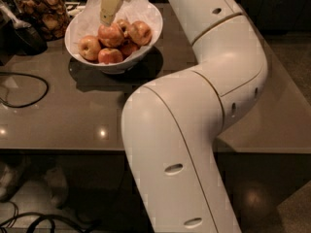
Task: Pick apple from white bowl
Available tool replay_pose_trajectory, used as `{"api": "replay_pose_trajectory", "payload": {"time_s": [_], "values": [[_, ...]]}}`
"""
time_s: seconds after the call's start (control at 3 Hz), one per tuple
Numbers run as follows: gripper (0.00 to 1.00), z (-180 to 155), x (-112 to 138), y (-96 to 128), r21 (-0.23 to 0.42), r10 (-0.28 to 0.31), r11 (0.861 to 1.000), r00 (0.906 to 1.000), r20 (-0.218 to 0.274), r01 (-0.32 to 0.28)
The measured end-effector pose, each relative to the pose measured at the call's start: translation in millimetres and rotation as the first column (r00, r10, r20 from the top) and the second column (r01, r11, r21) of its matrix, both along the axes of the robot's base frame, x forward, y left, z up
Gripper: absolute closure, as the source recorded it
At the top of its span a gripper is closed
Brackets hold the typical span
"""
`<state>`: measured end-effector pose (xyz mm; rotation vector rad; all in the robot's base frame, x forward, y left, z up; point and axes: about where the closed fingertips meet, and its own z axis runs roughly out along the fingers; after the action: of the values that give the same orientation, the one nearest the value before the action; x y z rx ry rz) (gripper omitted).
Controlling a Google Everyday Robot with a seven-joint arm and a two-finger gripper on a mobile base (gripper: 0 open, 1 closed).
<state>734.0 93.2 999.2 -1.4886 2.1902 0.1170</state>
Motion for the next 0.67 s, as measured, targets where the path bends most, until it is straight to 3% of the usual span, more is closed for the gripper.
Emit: {"api": "replay_pose_trajectory", "payload": {"time_s": [0.67], "values": [[0.30, -16.7, 2.5, 8.3, -0.004, 0.016, 1.000, 0.9994, -0.031, -0.016]]}}
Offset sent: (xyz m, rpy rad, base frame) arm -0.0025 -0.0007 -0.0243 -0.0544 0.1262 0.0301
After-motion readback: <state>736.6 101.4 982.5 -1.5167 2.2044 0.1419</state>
